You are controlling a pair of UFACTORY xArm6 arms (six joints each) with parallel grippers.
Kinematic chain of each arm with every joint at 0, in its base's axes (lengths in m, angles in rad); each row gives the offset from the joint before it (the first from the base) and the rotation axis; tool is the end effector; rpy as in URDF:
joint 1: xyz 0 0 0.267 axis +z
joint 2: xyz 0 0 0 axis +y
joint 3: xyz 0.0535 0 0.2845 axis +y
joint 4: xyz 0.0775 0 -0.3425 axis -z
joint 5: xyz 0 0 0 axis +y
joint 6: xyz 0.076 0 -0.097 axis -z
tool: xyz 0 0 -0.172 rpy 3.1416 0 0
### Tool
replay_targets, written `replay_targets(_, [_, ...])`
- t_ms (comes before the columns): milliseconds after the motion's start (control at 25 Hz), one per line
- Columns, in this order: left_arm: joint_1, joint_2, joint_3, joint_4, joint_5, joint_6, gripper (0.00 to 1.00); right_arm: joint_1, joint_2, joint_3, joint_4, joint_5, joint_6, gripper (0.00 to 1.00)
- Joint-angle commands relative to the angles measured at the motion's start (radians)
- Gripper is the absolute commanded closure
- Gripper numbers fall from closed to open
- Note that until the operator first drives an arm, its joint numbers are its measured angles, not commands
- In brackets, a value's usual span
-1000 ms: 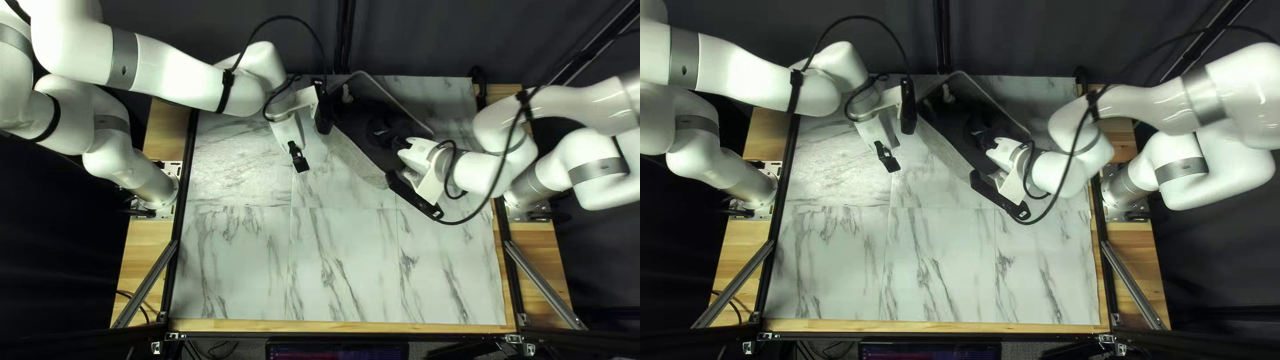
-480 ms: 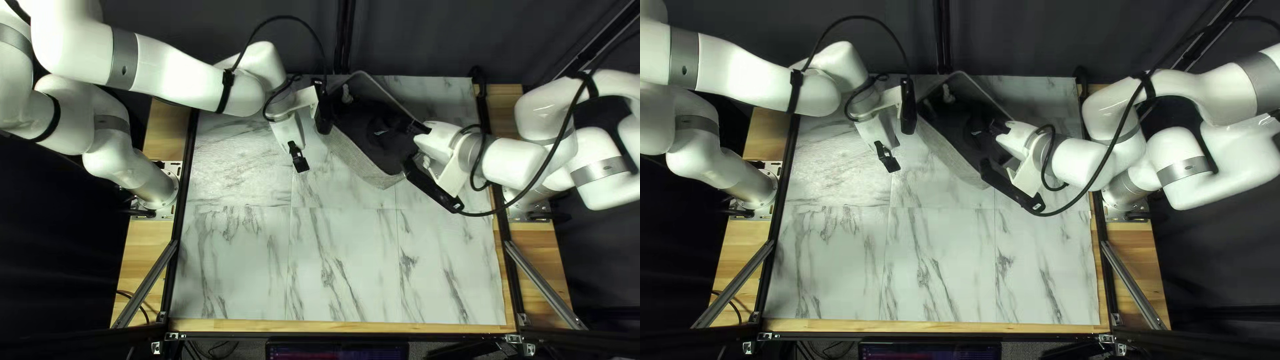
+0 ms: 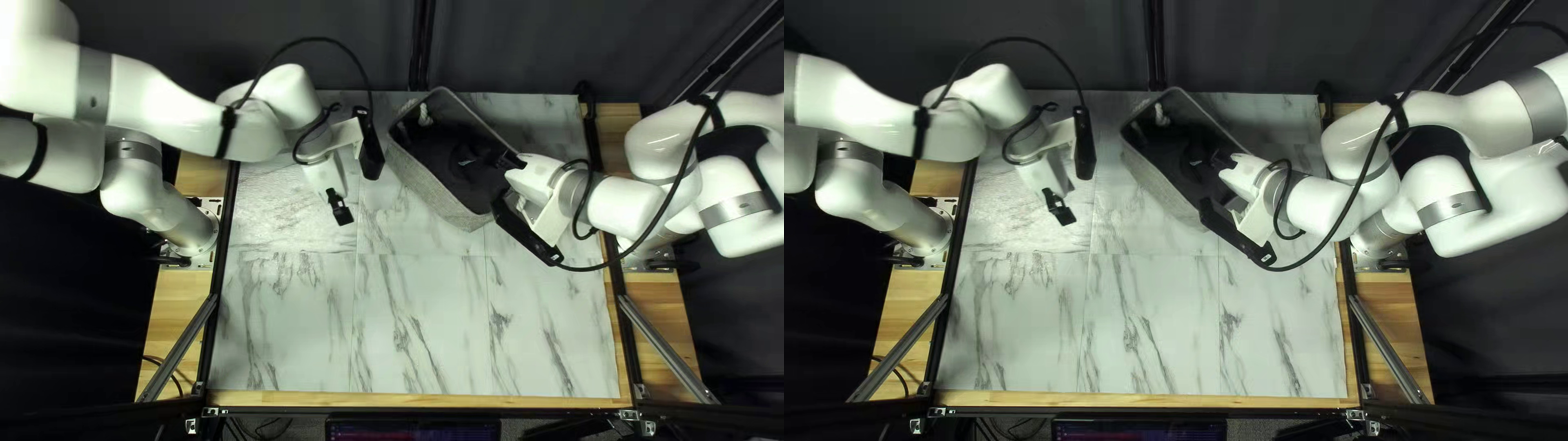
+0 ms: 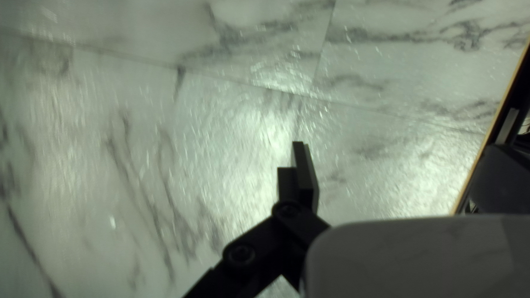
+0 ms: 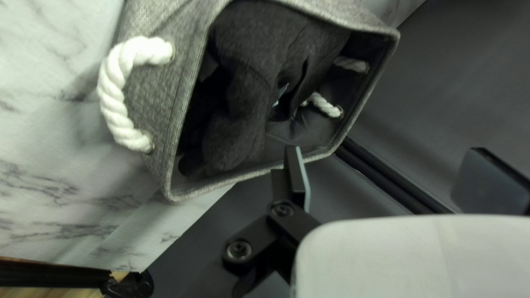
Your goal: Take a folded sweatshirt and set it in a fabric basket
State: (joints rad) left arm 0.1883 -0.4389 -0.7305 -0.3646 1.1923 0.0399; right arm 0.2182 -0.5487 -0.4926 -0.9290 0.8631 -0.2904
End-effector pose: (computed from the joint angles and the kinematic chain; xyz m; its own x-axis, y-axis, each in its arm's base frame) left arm 0.3573 -0.0125 0.2275 0.9598 0.2790 -0.0321 0.2737 -0.9035 0.3298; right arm 0.4036 -0.0377 0.2340 0.5391 0.8062 -0.2439 0.7086 -0.2777 0.6487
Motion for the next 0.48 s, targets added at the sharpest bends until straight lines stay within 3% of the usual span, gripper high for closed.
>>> replay_targets(40, [0.099,-0.013,-0.16,0.09,0.268,0.052,0.0,-0.01,0.03,-0.017,0.022,-0.025,0.013,0.0])
replay_targets(160, [0.135,-0.026,-0.222,0.137,0.351,0.068,0.0,-0.024,0.023,-0.022,0.04,-0.026,-0.006,0.0])
replay_targets(480, [0.139,-0.053,-0.216,0.165,0.345,0.051,0.0,-0.074,0.004,-0.025,0.089,-0.044,-0.069,0.0])
